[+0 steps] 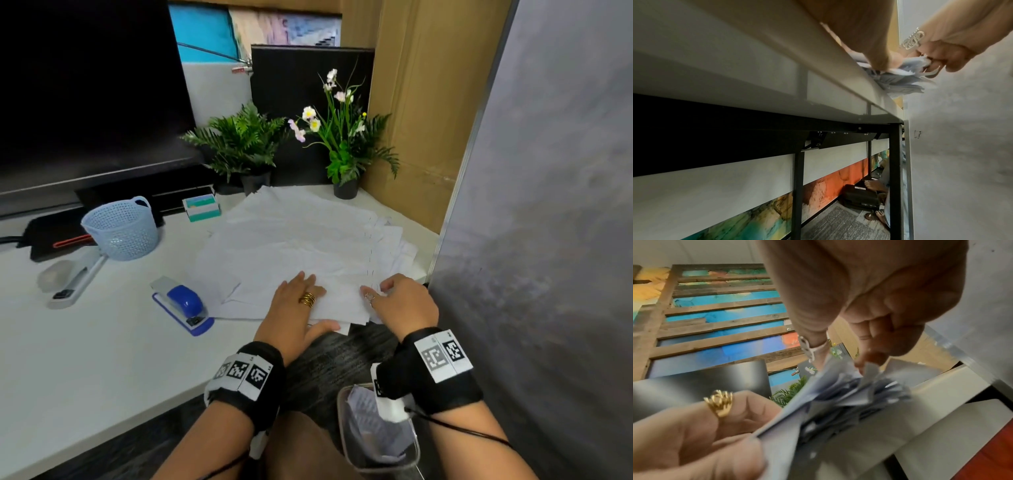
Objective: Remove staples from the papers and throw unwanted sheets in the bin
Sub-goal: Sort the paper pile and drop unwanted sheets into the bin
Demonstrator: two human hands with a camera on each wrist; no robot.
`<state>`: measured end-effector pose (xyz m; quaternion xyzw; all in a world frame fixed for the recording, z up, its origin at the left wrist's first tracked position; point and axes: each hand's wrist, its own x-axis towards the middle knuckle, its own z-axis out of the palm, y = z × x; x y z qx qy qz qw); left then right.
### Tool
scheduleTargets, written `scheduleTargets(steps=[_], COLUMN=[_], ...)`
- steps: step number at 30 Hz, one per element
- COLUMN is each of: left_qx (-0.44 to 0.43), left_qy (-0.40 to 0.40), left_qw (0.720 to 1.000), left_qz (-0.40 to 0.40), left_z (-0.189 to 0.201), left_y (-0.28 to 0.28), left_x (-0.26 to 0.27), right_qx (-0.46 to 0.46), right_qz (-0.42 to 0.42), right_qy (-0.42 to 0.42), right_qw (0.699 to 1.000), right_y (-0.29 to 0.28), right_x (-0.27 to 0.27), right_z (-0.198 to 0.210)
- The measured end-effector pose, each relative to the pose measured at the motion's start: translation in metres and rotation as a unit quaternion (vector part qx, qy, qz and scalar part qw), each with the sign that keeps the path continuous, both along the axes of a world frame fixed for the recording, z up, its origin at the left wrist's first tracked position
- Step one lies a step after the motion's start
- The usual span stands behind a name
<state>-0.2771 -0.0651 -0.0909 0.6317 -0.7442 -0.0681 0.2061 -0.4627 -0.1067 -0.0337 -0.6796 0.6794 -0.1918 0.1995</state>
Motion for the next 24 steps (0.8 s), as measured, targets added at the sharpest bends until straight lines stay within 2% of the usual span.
scheduleTargets(steps=[3, 8, 9, 11, 12, 13, 14, 16, 17, 19, 21, 24], left_qx=[-0.004, -0.009, -0.010, -0.014, -0.017, -0.018, -0.020, -0.022, -0.024, -0.039, -0.057, -0.103], left_qy=[-0.010, 0.029, 0.036, 0.066, 0.102, 0.157, 0.224, 0.323, 0.332, 0.271, 0.183, 0.163], left_qw=[1.000, 0.999, 0.999, 0.997, 0.994, 0.987, 0.974, 0.946, 0.943, 0.961, 0.979, 0.973], left_qz=[-0.009, -0.009, -0.015, -0.030, -0.032, -0.026, -0.015, 0.009, 0.020, 0.040, 0.075, 0.124], left_z=[0.001, 0.001, 0.001, 0.001, 0.001, 0.002, 0.003, 0.005, 0.007, 0.010, 0.016, 0.034], left_y=[0.000, 0.003, 0.003, 0.005, 0.006, 0.007, 0.007, 0.008, 0.008, 0.009, 0.011, 0.020], left_x=[0.001, -0.003, -0.002, -0.001, 0.000, 0.001, 0.002, 0.007, 0.010, 0.021, 0.033, 0.049], right_qx=[-0.004, -0.014, 0.013, 0.113, 0.163, 0.194, 0.202, 0.147, 0.099, 0.009, -0.054, -0.113], right_qz=[-0.005, 0.012, 0.000, -0.043, -0.053, -0.048, -0.032, 0.005, 0.024, 0.054, 0.069, 0.088], right_qy=[-0.049, -0.213, -0.278, -0.425, -0.468, -0.478, -0.471, -0.417, -0.381, -0.358, -0.389, -0.476], right_qw=[0.999, 0.977, 0.961, 0.897, 0.867, 0.856, 0.858, 0.897, 0.919, 0.932, 0.917, 0.868], right_y=[-0.006, -0.011, -0.013, -0.017, -0.019, -0.023, -0.028, -0.029, -0.028, -0.023, -0.014, -0.002], right_x=[0.003, 0.009, 0.011, 0.017, 0.018, 0.017, 0.018, 0.022, 0.024, 0.028, 0.031, 0.031], right_z=[0.006, 0.012, 0.013, 0.017, 0.019, 0.018, 0.015, 0.010, 0.006, 0.005, 0.012, 0.024])
